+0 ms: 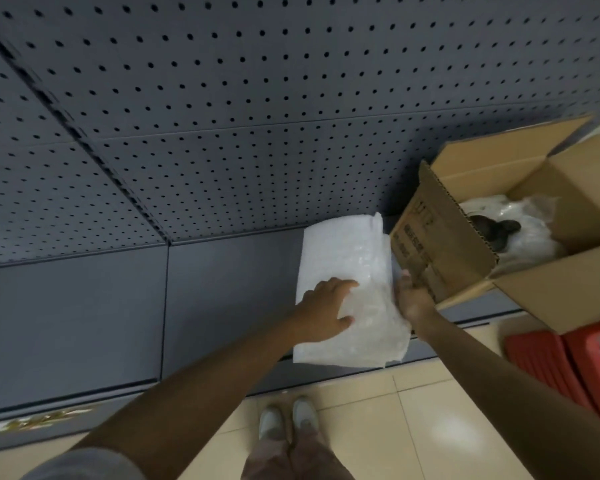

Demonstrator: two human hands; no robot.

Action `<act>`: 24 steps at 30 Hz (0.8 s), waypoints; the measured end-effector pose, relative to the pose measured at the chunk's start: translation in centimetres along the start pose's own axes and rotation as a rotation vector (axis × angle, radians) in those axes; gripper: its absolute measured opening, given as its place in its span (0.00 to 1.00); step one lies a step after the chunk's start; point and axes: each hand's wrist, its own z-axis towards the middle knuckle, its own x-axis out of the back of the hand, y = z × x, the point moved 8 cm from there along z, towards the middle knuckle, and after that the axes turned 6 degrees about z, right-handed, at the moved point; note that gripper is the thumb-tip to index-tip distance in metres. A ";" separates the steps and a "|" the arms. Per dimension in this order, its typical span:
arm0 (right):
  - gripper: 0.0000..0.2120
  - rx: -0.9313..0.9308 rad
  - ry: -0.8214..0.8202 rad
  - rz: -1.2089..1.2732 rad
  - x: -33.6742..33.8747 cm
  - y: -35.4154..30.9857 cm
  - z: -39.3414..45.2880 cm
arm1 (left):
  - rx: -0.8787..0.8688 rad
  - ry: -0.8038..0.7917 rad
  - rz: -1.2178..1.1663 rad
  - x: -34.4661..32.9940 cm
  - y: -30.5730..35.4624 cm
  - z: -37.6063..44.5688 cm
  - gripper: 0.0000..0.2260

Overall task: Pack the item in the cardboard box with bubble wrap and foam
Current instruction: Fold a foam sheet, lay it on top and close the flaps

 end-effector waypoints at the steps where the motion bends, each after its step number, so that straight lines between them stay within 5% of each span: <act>1: 0.28 -0.035 0.012 0.122 0.3 0.6 -0.1 | -0.008 -0.058 0.083 -1.3 -0.4 0.1 0.28; 3: 0.26 -0.077 -0.034 0.271 0.2 1.0 -0.7 | -0.031 -0.148 0.223 -3.5 -1.4 -0.1 0.29; 7: 0.03 -0.081 -0.222 0.081 -2.8 1.0 -0.7 | -0.037 -0.159 0.372 -3.9 -3.8 -0.6 0.31; 11: 0.14 -0.086 -0.331 0.133 -6.8 -0.7 -3.0 | 0.023 -0.170 0.467 -0.3 -6.8 -1.4 0.33; 16: 0.07 -0.082 -0.760 -0.040 -15.1 -2.8 -9.4 | 0.170 -0.167 0.444 3.3 -11.3 -3.0 0.22; 19: 0.19 -0.029 -0.957 -0.165 -19.0 -3.5 -12.1 | 0.208 -0.157 0.410 3.6 -13.0 -4.0 0.20; 21: 0.19 0.142 -0.921 -0.347 -19.4 -5.3 -12.3 | 0.198 -0.149 0.430 3.5 -13.6 -4.9 0.21; 24: 0.09 0.482 -0.533 -0.426 -15.6 -9.3 -10.2 | 0.199 -0.104 0.430 3.2 -14.8 -5.9 0.23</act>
